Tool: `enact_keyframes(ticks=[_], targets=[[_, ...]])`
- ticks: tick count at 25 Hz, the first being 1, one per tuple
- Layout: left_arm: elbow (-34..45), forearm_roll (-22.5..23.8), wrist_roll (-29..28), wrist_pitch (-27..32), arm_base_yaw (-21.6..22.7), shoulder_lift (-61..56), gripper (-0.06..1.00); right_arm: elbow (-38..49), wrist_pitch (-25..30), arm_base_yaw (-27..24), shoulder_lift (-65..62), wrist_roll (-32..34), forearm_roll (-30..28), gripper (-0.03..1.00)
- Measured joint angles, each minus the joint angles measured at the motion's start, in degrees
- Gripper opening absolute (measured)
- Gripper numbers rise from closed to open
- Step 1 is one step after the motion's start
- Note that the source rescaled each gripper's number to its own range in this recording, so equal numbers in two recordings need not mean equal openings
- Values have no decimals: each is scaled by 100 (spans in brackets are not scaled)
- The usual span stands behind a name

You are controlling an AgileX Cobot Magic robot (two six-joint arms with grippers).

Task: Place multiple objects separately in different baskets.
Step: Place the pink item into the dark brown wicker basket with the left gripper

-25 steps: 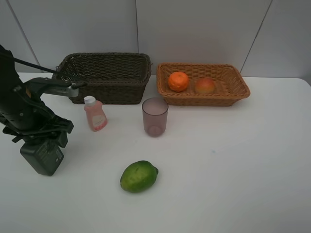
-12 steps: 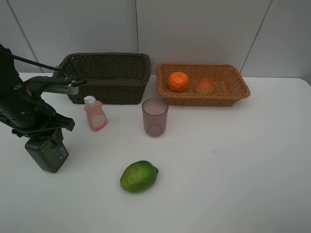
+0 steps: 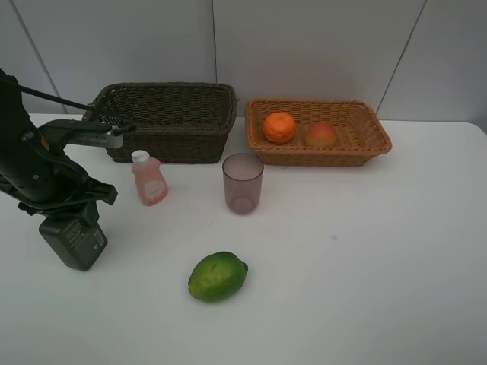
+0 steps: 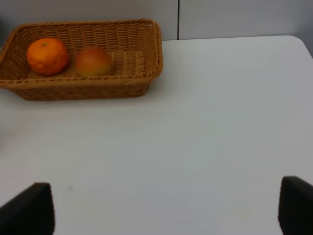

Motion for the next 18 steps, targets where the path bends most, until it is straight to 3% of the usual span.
enact_keyframes(ticks=[5,8,15,18], targets=[[-69,-100,-71,64,0,0,52,0,0,0,0,0,0,97],[-293,-178,-71,551,0,-26,52,0,0,0,0,0,0,97],[-1844,-93,-71,1791,0,-193,52,0,0,0,0,0,0,97],[-2566,92,-113,2003,0,-172,52,0,0,0,0,0,0,97]])
